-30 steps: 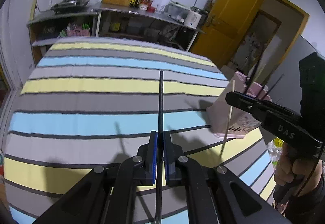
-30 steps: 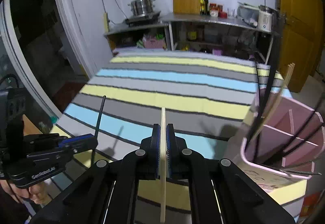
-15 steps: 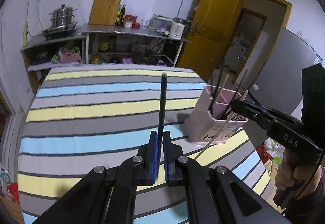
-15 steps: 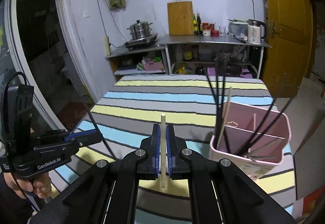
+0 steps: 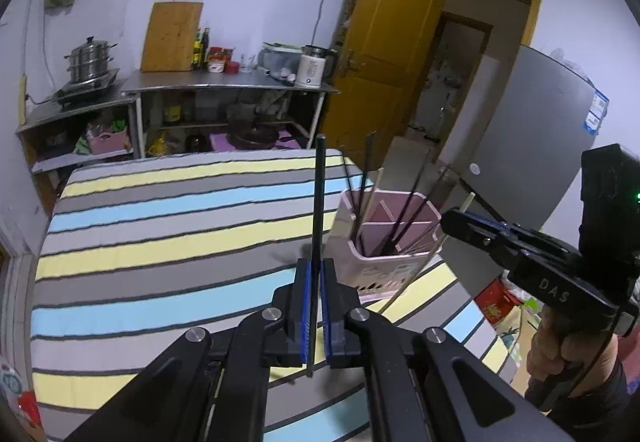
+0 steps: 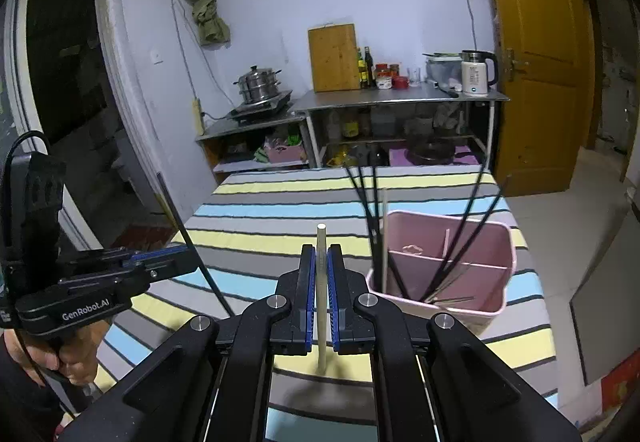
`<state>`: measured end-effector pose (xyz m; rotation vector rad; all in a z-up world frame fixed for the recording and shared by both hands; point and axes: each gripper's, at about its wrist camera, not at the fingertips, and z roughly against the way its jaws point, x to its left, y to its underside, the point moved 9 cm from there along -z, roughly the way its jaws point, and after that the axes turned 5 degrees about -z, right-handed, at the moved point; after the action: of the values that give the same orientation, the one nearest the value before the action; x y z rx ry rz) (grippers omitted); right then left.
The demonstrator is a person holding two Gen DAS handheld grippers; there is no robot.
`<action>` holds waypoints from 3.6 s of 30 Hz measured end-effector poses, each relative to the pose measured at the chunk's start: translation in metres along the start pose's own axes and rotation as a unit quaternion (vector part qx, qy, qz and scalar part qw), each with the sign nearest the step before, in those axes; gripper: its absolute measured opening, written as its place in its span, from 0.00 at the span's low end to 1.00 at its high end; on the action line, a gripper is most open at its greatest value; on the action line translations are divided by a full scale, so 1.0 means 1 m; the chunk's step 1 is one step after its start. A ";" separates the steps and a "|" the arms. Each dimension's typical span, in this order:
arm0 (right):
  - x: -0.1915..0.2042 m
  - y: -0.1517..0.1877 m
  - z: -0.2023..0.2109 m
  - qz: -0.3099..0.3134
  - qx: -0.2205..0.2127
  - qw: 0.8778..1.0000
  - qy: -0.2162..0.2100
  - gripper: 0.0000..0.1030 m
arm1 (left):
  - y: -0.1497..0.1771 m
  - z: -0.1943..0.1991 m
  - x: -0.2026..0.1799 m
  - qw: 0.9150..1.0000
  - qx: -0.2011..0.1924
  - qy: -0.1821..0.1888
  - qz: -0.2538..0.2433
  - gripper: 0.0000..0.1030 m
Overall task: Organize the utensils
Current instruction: 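Carry both chopsticks over the pink basket and lower them into its compartments, then open both grippers to drop the chopsticks into the basket and pull back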
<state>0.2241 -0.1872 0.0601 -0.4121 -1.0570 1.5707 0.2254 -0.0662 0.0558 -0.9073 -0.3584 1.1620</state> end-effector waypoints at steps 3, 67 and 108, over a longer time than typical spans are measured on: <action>-0.009 -0.005 0.008 -0.003 -0.008 1.000 0.005 0.06 | -0.010 0.002 -0.012 1.000 -0.007 0.010 -0.008 0.04; -0.092 -0.020 -0.033 -0.034 -0.001 0.998 0.059 0.06 | -0.039 -0.137 -0.059 0.997 0.041 0.050 -0.045 0.04; -0.080 0.054 0.033 -0.042 -0.030 0.994 0.092 0.20 | 0.056 -0.052 -0.069 0.997 -0.030 -0.004 -0.065 0.19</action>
<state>0.1904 -0.2713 0.0124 -0.5371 -0.9684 1.4012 0.1983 -0.1445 -0.0053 -0.9180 -0.4546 1.0415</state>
